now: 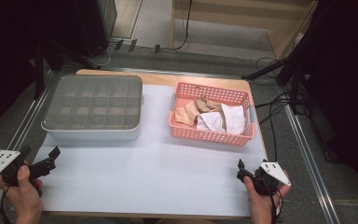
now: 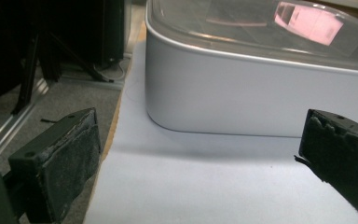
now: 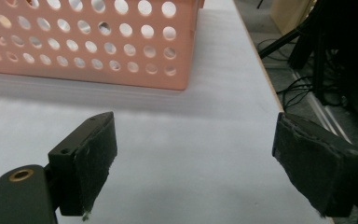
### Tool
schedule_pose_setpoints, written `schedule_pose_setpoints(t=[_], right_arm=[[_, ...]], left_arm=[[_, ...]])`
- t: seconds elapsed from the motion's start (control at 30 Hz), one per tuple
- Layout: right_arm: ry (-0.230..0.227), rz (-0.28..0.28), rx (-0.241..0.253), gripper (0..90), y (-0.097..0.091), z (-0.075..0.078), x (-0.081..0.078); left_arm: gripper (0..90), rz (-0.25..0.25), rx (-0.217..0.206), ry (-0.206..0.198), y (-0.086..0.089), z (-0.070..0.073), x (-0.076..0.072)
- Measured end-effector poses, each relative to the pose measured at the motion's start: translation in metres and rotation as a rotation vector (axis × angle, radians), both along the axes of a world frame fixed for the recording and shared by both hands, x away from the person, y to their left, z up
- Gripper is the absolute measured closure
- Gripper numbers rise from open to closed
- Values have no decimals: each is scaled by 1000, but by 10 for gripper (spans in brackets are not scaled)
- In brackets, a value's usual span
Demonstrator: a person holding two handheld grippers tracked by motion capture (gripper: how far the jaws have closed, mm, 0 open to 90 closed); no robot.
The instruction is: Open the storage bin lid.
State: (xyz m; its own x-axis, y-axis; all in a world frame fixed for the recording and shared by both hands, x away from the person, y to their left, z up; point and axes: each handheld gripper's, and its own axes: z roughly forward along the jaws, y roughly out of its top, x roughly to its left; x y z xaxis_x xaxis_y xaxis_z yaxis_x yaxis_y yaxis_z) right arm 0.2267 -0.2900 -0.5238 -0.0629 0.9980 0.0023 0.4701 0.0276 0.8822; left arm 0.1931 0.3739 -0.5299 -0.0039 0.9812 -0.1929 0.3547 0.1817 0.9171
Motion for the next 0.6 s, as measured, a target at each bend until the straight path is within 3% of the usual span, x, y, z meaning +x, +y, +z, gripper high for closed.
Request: schedule_pose_setpoints(t=[0.17, 0.3, 0.43, 0.6], right_arm=[[1, 26, 57, 140, -5, 0, 0], [4, 16, 56, 140, -6, 1, 2], [-19, -37, 47, 141, -5, 4, 3], [-15, -17, 54, 140, 6, 8, 2]], left_arm=[[0, 10, 12, 7, -2, 0, 1], [0, 11, 15, -18, -2, 0, -2], [0, 0, 13, -16, -2, 0, -1], [0, -28, -2, -17, -1, 1, -2]])
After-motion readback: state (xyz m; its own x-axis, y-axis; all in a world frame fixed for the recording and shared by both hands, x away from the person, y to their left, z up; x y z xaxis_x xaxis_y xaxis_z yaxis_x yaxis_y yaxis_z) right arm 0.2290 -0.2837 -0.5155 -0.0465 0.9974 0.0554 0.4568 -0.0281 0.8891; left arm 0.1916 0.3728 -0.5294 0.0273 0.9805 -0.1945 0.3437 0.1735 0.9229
